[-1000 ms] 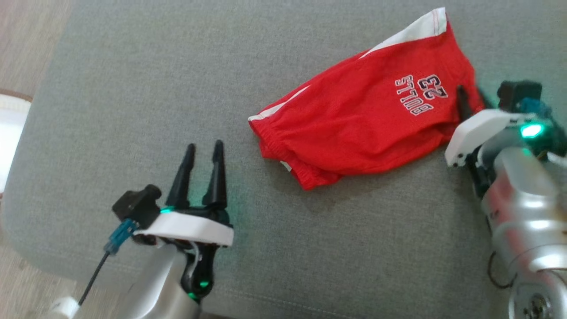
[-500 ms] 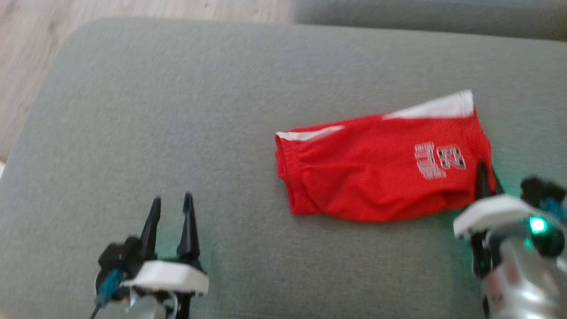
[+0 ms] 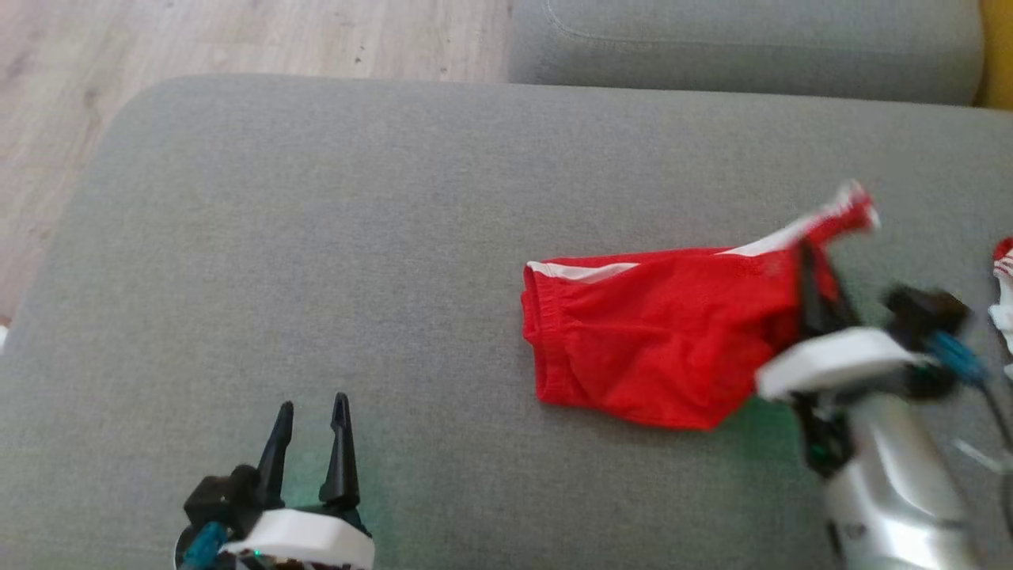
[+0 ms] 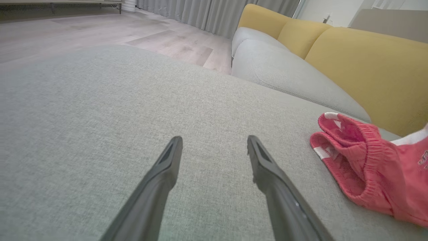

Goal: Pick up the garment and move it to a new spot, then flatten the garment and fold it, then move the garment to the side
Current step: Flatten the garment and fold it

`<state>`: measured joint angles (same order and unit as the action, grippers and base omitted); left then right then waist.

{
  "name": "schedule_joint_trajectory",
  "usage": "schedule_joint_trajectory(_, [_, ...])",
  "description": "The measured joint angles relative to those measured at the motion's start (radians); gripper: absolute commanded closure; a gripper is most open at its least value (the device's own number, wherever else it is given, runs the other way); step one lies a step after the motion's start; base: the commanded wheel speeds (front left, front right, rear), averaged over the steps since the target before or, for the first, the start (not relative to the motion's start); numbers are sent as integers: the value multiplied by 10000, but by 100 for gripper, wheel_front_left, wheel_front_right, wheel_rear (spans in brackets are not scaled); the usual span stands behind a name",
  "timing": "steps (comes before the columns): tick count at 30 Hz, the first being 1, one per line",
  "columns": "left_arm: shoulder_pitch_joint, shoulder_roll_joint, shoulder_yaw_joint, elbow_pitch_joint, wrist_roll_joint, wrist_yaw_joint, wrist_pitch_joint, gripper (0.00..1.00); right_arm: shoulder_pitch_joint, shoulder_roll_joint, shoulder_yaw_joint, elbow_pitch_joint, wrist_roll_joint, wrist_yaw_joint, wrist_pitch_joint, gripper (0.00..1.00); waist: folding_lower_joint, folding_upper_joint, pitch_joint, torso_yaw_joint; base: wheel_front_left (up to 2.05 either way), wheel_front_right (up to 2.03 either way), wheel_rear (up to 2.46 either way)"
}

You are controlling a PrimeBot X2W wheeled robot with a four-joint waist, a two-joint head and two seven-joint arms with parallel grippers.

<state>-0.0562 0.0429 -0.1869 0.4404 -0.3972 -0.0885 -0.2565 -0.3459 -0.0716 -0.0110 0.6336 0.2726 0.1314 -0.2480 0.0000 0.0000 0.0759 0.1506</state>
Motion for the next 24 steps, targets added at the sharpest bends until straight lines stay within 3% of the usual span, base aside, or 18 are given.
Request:
schedule_joint_trajectory(3, [54,2,0,81,25,0,0,0,-377,10,1753,-545,606,0,-2,100,0,0,-121,142,0,0,0])
schedule_joint_trajectory(8, [87,4,-48,224,23,-4,0,0,-495,104,5160,-690,2715,0,33,100,0,0,-349,499,0,0,0])
schedule_joint_trajectory(9, [205,8,-52,268,38,-4,0,0,-428,113,6054,-546,3530,0,63,77,-1,0,-449,634,0,0,0])
schedule_joint_trajectory(10, [205,8,-52,268,38,-4,0,0,-428,113,6054,-546,3530,0,63,0,-1,0,-449,634,0,0,0])
schedule_joint_trajectory(12, [362,10,-48,372,105,0,0,0,-279,113,7001,-399,4539,0,59,0,-1,0,-617,767,0,0,0])
schedule_joint_trajectory(16, [453,12,184,326,380,19,0,0,-299,128,7145,-255,4504,0,4,0,-1,0,-745,612,0,0,0])
schedule_joint_trajectory(23, [457,13,790,27,757,96,0,0,349,125,3879,-454,2433,0,0,0,-1,0,-880,-118,0,0,0])
schedule_joint_trajectory(24, [457,13,790,27,757,96,0,0,349,125,3879,-454,2433,0,0,0,-1,0,-880,-118,0,0,0])
